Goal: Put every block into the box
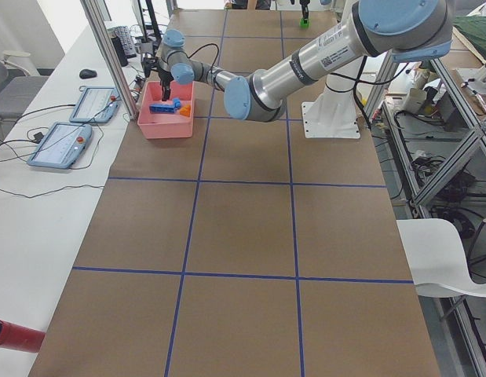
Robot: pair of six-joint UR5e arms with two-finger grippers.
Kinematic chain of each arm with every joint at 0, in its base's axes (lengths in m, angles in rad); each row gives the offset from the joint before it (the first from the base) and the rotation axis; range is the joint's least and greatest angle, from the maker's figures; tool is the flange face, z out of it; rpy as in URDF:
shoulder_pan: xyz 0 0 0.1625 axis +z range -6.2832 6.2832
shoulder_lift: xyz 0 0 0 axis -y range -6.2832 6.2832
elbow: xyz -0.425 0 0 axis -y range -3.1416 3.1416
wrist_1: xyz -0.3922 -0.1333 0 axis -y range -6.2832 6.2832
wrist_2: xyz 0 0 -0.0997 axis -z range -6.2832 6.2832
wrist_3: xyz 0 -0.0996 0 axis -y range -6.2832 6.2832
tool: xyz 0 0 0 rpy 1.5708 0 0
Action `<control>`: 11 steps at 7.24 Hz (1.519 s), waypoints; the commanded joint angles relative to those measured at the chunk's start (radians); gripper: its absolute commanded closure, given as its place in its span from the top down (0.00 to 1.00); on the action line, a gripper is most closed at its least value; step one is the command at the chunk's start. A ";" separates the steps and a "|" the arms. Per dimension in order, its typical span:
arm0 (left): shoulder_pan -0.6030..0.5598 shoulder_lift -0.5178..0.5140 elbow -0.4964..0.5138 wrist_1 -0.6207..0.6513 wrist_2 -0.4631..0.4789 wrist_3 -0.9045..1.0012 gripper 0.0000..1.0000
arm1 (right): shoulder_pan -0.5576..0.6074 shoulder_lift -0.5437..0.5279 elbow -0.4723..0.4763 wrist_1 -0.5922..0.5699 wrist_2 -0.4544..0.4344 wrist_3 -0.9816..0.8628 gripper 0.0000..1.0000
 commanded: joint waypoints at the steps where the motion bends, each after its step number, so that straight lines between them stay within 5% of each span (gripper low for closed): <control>1: 0.000 -0.003 -0.019 0.006 -0.001 -0.004 1.00 | 0.005 0.000 0.052 0.003 0.030 -0.003 0.00; 4: 0.002 0.001 -0.085 0.049 -0.007 -0.003 1.00 | 0.025 0.051 0.100 -0.020 0.076 -0.004 0.00; 5: 0.001 0.007 -0.114 0.070 -0.027 0.000 1.00 | 0.041 0.111 0.138 -0.105 0.078 -0.006 0.00; 9: -0.007 0.046 -0.160 0.086 -0.057 0.002 1.00 | 0.123 0.440 0.272 -0.591 0.067 -0.015 0.00; 11: -0.038 0.129 -0.246 0.086 -0.146 0.008 1.00 | 0.141 0.742 0.276 -0.917 0.062 -0.015 0.00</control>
